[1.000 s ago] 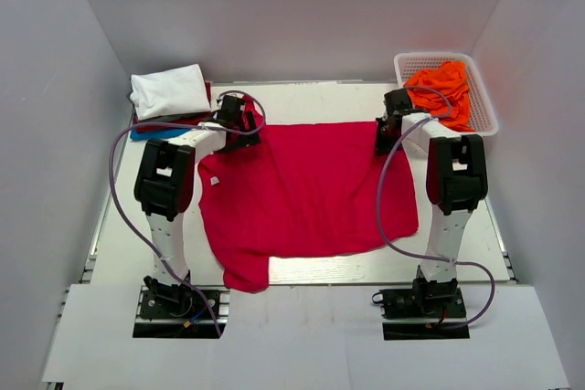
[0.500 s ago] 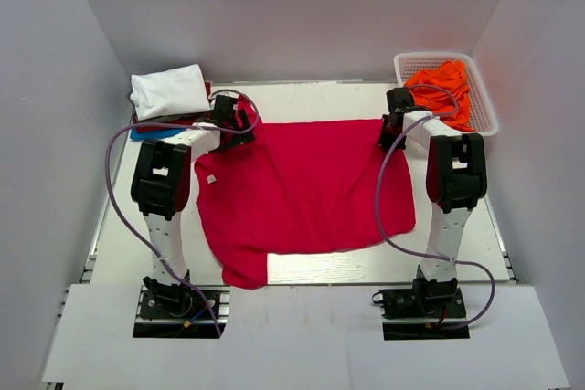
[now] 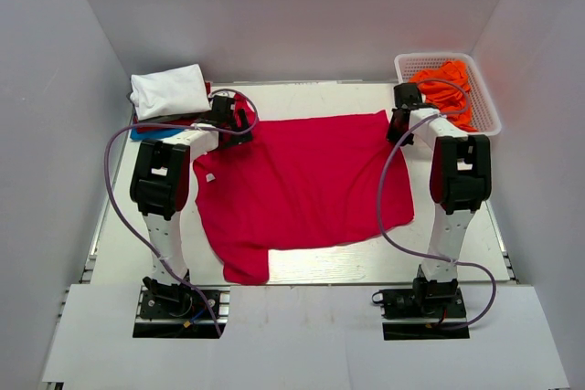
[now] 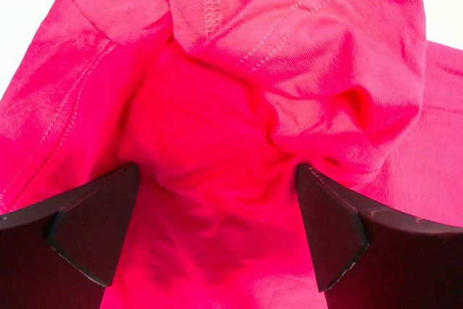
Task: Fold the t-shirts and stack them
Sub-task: Flatten out the tshirt
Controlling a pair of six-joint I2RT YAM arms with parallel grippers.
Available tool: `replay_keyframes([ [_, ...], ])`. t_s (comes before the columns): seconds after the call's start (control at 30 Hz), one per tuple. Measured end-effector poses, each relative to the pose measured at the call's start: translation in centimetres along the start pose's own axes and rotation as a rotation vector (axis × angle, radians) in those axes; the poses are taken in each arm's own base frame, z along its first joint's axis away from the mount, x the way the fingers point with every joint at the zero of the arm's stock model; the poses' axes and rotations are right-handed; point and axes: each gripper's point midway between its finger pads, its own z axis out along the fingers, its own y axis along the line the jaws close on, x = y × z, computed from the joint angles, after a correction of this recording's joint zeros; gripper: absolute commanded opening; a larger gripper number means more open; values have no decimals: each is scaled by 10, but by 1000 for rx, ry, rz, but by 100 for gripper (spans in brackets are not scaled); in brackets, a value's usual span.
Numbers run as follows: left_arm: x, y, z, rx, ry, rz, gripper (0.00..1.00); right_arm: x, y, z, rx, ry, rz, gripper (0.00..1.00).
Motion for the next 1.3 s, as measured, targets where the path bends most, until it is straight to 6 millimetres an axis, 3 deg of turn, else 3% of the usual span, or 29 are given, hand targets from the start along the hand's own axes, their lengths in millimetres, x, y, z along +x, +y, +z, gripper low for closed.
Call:
replay_keyframes([
  [0.1, -1, -1, 0, 13, 0, 24, 100, -7, -1, -1, -5, -13, -14, 0],
  [0.17, -1, -1, 0, 19, 2, 39, 100, -16, 0, -4, -14, -32, -24, 21],
  [0.23, -1, -2, 0, 32, 6, 53, 100, -27, 4, -8, -43, -53, -40, 36],
  [0.37, -1, -6, -1, 58, 23, 69, 100, -32, 13, -16, -118, -70, -80, 38],
  [0.47, -2, -10, 0, 75, 28, 74, 100, -18, 11, -25, -154, -61, -92, 41],
  [0.67, -1, -13, -1, 94, 37, 78, 100, 33, -4, -33, -167, 29, -107, 44],
  [0.87, 0, -13, -1, 97, 39, 81, 100, 82, -16, -35, -169, 124, -121, 44],
  [1.03, 0, -13, -1, 97, 39, 82, 100, 94, -21, -38, -166, 142, -127, 42],
  [1.1, 0, -13, -1, 97, 39, 82, 100, 96, -23, -37, -157, 147, -124, 32],
  [1.23, 0, -13, -1, 97, 39, 84, 100, 95, -26, -36, -130, 140, -100, 0],
  [1.3, 0, -13, -1, 97, 39, 84, 100, 94, -29, -35, -109, 137, -81, 0],
])
